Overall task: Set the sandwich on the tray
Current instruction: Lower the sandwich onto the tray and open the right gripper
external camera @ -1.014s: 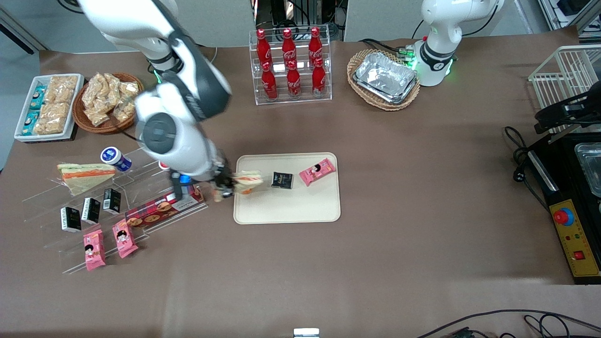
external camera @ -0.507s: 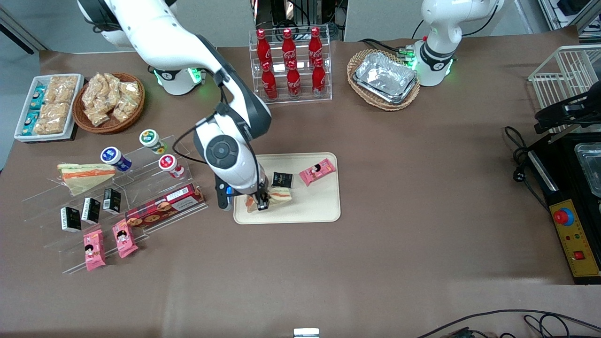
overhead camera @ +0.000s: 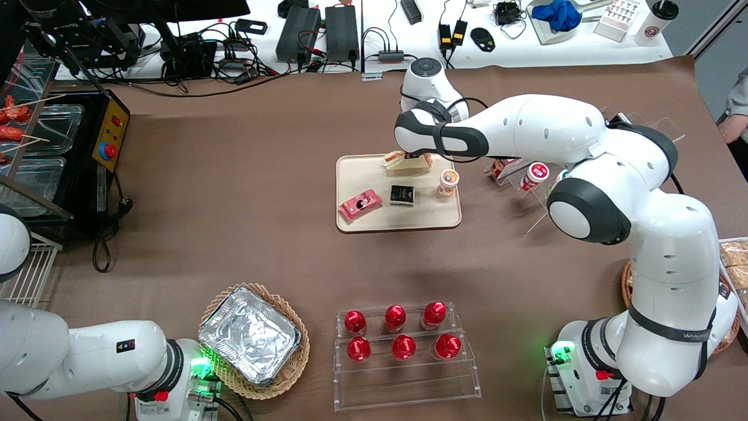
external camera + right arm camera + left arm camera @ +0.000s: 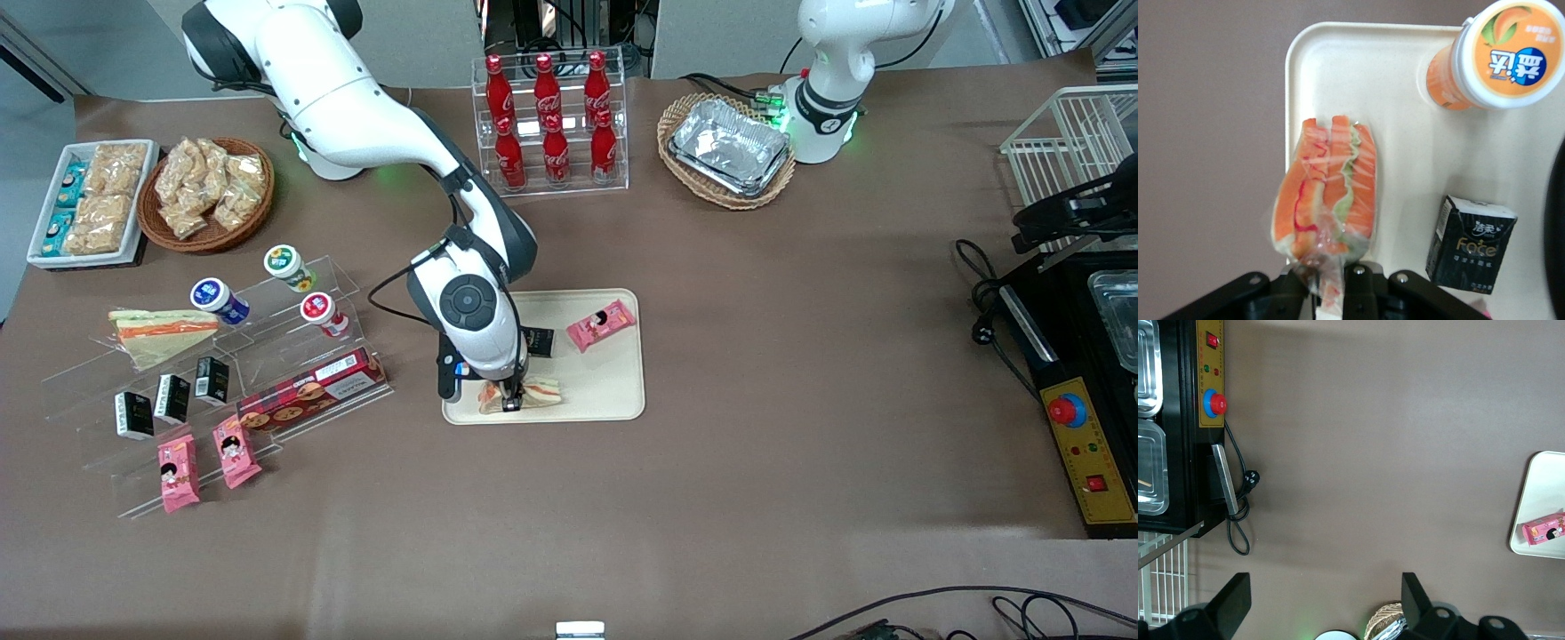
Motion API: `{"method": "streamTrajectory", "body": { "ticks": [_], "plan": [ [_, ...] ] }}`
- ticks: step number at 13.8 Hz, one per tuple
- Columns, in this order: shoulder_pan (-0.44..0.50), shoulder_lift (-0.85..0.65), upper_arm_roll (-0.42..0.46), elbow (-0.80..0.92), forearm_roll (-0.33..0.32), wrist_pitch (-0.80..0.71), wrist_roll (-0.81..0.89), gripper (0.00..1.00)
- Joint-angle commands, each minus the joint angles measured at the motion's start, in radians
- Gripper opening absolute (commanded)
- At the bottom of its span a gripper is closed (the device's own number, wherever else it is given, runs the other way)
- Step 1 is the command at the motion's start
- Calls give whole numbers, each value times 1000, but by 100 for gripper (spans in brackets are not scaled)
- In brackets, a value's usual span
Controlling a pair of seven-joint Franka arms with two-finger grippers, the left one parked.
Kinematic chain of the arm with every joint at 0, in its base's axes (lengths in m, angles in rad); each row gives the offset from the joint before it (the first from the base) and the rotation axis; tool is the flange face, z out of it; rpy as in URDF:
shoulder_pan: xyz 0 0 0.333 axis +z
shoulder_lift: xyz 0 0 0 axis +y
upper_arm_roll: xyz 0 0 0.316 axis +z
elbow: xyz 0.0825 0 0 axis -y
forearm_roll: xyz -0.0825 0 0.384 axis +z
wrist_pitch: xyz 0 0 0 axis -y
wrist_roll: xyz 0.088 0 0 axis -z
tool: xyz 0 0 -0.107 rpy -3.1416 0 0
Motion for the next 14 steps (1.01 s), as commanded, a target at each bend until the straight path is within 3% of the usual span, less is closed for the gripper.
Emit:
{"method": "streamTrajectory", "body": {
  "ticks": [1,14],
  "plan": [
    [23,42,-11,65,-16,1,83,0],
    [23,105,-19,124,-19,53,125,0]
  ]
}}
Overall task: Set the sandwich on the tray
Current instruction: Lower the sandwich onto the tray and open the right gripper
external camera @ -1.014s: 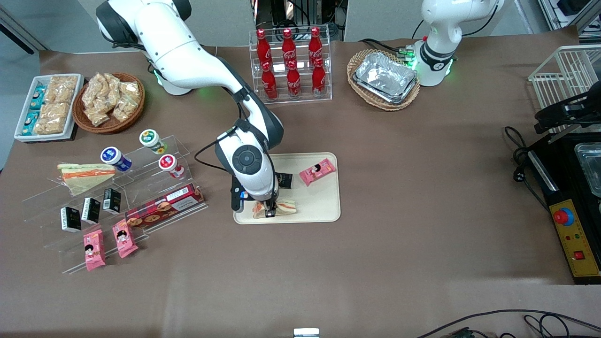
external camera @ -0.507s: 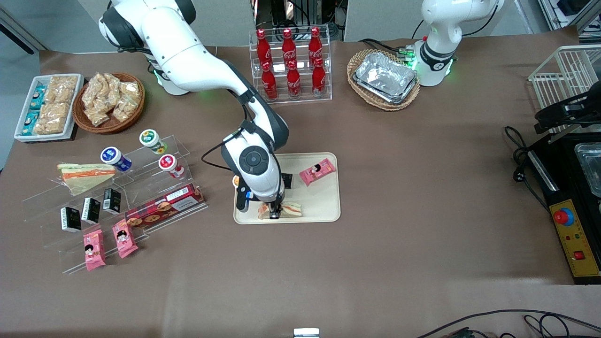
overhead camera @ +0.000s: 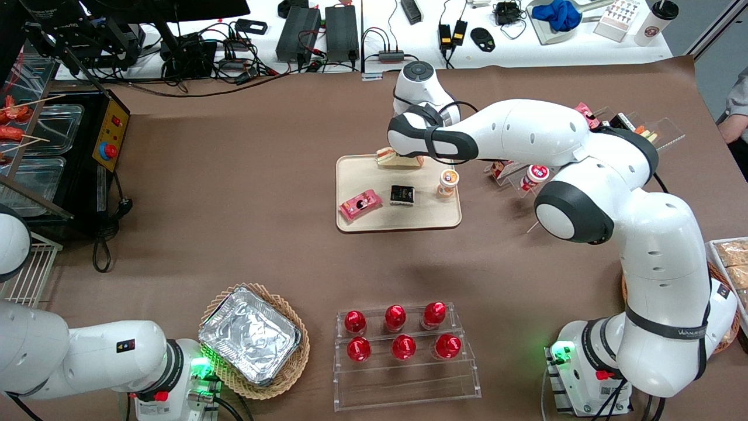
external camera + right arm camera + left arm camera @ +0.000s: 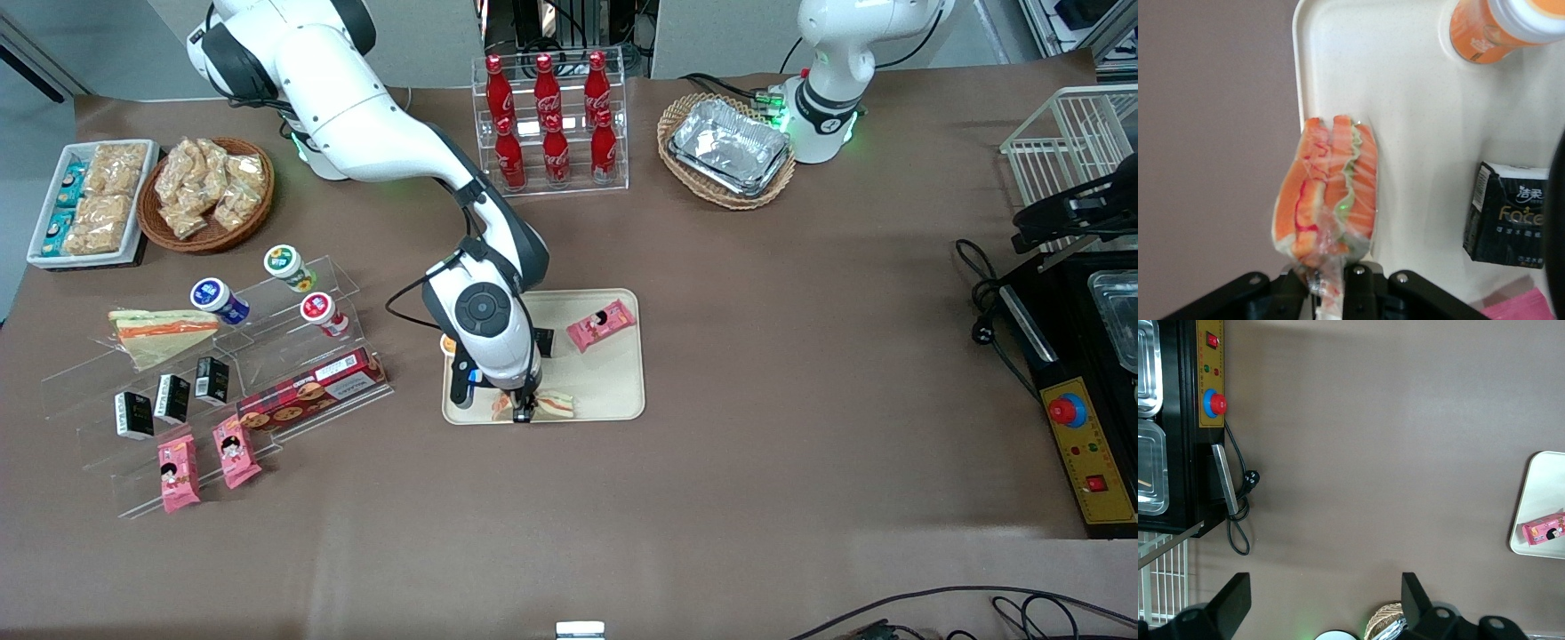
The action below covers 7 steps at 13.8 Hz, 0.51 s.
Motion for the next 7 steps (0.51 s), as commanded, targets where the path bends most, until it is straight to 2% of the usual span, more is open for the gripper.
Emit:
{"method": "streamTrajectory", "body": {
  "ticks": [1,2,3,7],
  "plan": [
    [7,29,-13,36,-16,17,25,21],
    [7,35,-13,38,-16,18,25,68],
    [7,41,-14,38,-19,23,23,100],
    [7,26,-14,36,-23,23,14,100]
  ]
}}
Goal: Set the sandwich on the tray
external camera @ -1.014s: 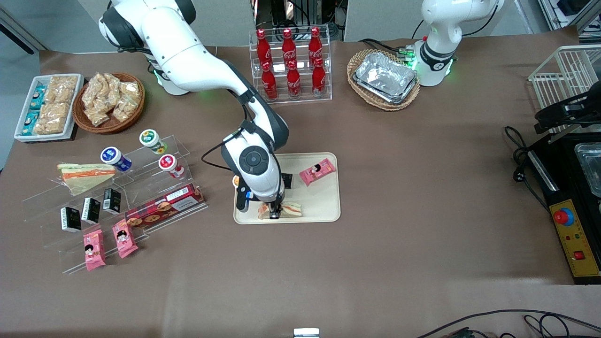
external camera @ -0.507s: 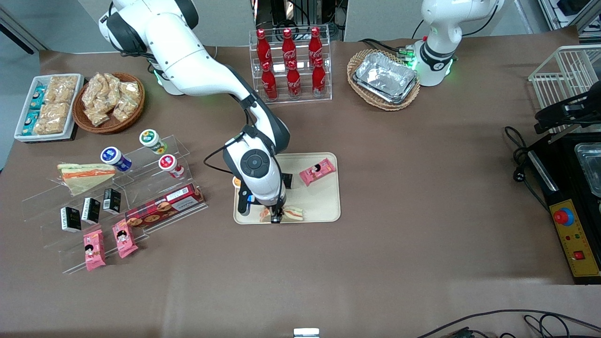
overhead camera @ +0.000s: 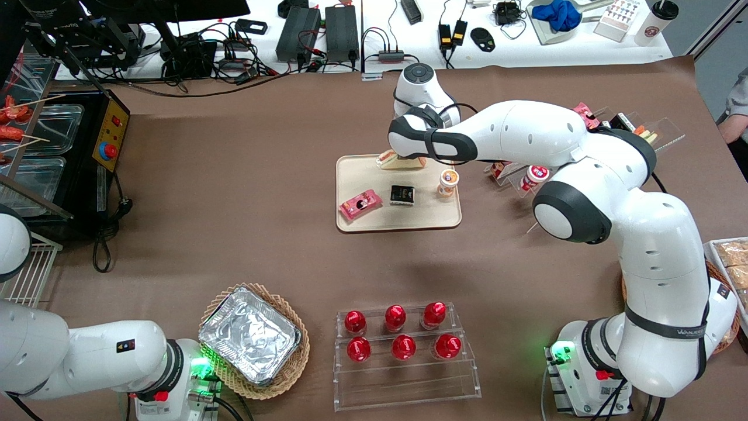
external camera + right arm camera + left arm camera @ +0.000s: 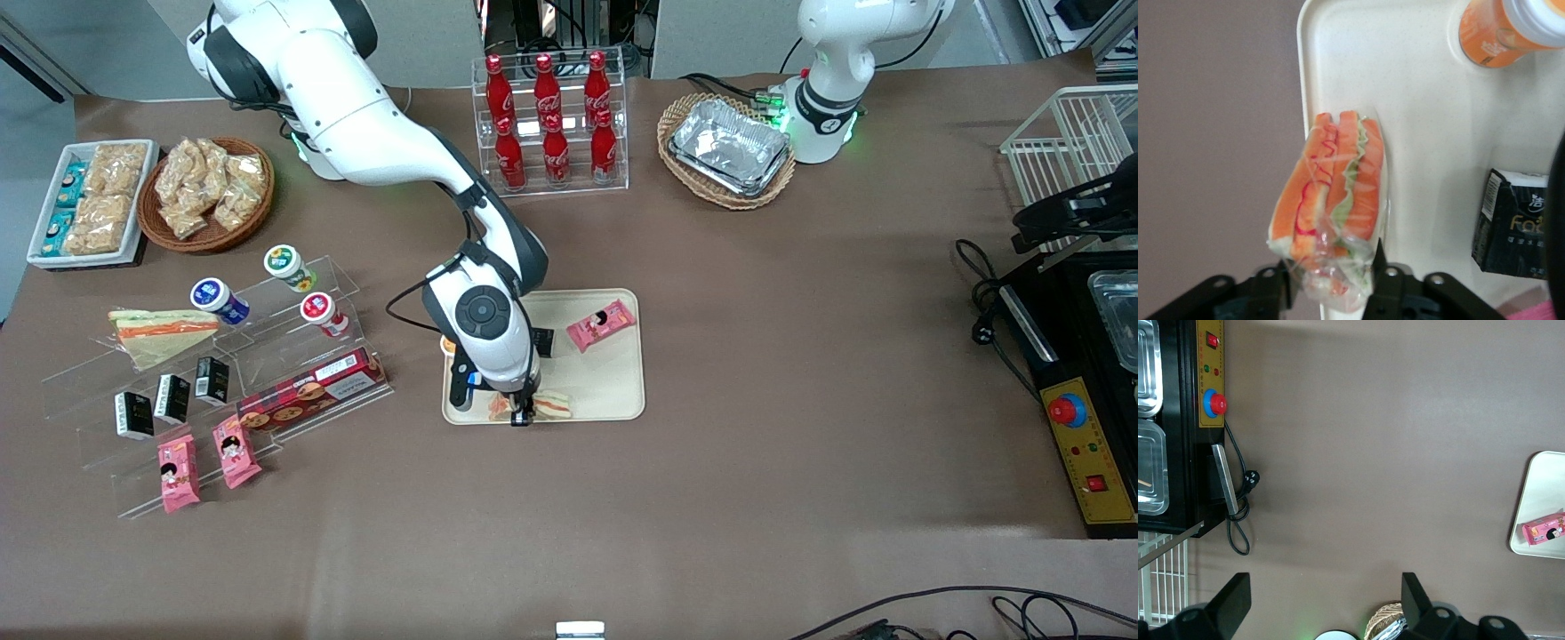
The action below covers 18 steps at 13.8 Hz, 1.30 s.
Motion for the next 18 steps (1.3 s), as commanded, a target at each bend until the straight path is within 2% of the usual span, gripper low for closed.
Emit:
{"method": "streamTrajectory", "body": {
  "ticks": [1,3,5,9,11,13,16,18],
  "plan": [
    [-3,-8,-8,35,-13,5,11,100],
    [-10,-62,-8,25,1,-12,10,100],
    [-15,-129,-8,25,-1,-119,2,100],
    [-50,-272,-8,22,4,-274,-91,100],
    [-72,-322,-8,17,-7,-293,-175,100],
    [-108,-368,-2,11,8,-372,-402,100],
    [-203,-457,-6,11,88,-532,-716,100],
    [-278,-520,-8,9,90,-666,-1025,100]
  ]
}}
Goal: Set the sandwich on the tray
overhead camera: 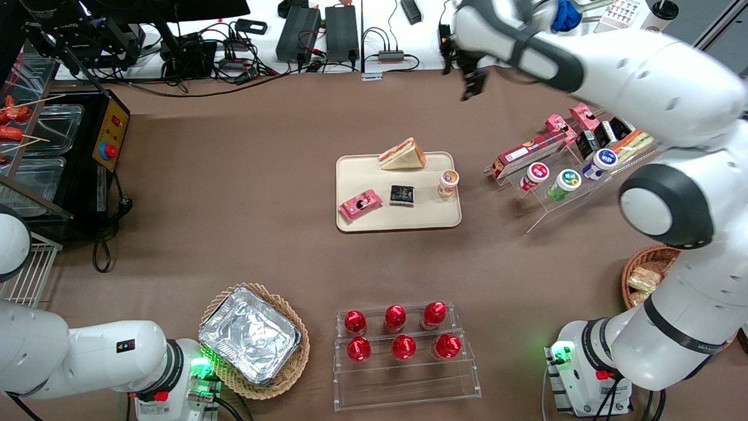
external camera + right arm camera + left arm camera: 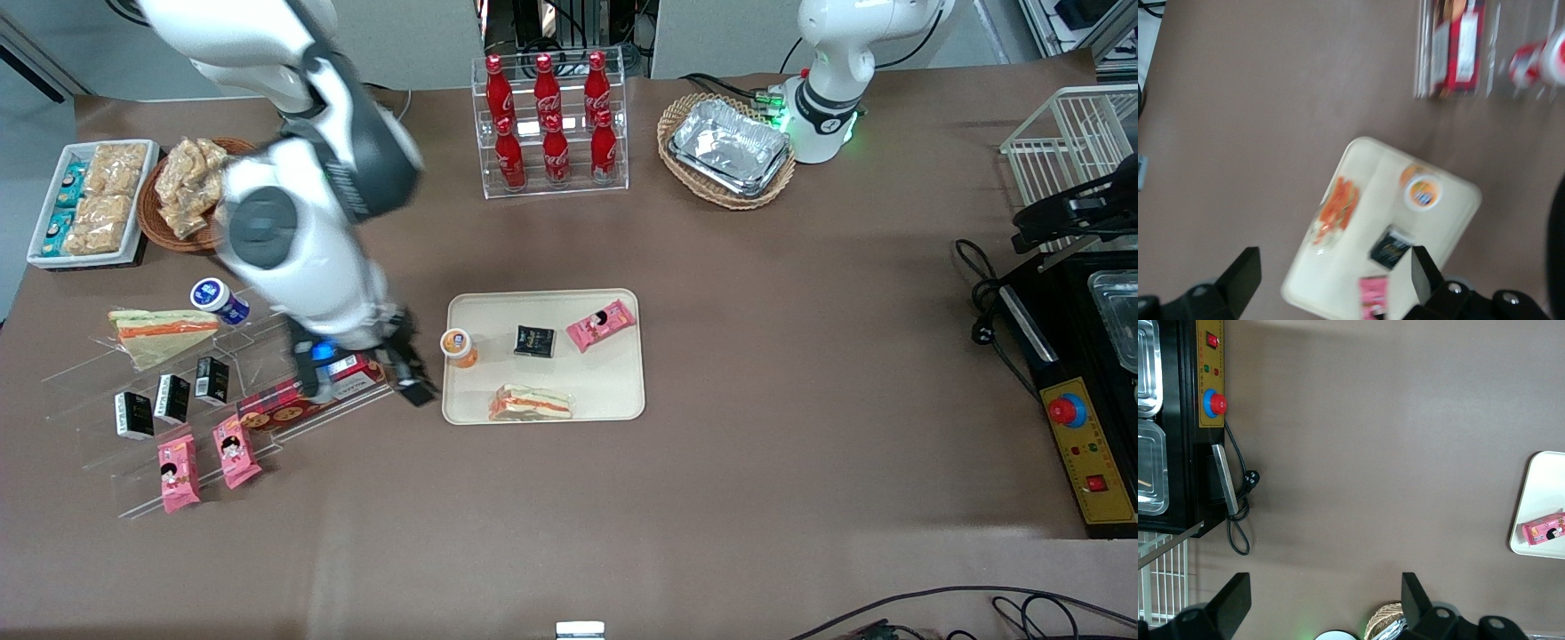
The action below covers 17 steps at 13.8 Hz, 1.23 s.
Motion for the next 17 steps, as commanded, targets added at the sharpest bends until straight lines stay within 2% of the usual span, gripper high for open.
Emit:
{"method": "streamTrajectory", "body": {
  "ticks": [1,3,5,7,8,10,12,17],
  "plan": [
    [-134,-132,5,-32,26,-190,-519,100],
    [-232,-175,7,-32,11,-212,-802,100],
    [-307,-204,8,-32,-55,-251,-1074,100],
    [-347,-236,7,-32,-130,-249,-1275,100],
    [-381,-252,11,-38,-139,-249,-1341,100],
    [-457,-313,37,-112,-141,-213,-1445,100],
    [-493,-388,47,-202,-136,-174,-1487,100],
    [-495,-390,47,-206,-133,-182,-1513,100]
  ]
}}
